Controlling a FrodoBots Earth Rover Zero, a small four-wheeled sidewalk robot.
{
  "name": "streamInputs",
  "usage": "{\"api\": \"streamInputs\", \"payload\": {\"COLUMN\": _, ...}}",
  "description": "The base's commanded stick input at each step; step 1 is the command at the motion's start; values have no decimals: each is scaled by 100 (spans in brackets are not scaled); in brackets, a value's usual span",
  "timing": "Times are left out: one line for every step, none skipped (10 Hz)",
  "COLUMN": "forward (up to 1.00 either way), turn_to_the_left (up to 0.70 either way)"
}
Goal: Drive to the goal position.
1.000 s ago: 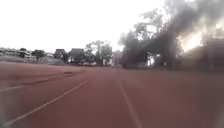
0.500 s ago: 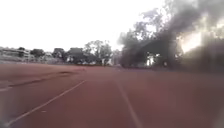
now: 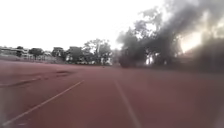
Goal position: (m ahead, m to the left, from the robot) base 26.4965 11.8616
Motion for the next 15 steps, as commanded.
{"api": "streamInputs", "payload": {"forward": 70, "turn_to_the_left": 0}}
{"api": "streamInputs", "payload": {"forward": 70, "turn_to_the_left": 0}}
{"api": "streamInputs", "payload": {"forward": 70, "turn_to_the_left": 0}}
{"api": "streamInputs", "payload": {"forward": 70, "turn_to_the_left": 0}}
{"api": "streamInputs", "payload": {"forward": 70, "turn_to_the_left": 0}}
{"api": "streamInputs", "payload": {"forward": 70, "turn_to_the_left": 0}}
{"api": "streamInputs", "payload": {"forward": 70, "turn_to_the_left": 0}}
{"api": "streamInputs", "payload": {"forward": 70, "turn_to_the_left": 0}}
{"api": "streamInputs", "payload": {"forward": 70, "turn_to_the_left": 0}}
{"api": "streamInputs", "payload": {"forward": 70, "turn_to_the_left": 0}}
{"api": "streamInputs", "payload": {"forward": 70, "turn_to_the_left": 0}}
{"api": "streamInputs", "payload": {"forward": 70, "turn_to_the_left": 0}}
{"api": "streamInputs", "payload": {"forward": 70, "turn_to_the_left": 0}}
{"api": "streamInputs", "payload": {"forward": 70, "turn_to_the_left": 0}}
{"api": "streamInputs", "payload": {"forward": 70, "turn_to_the_left": 0}}
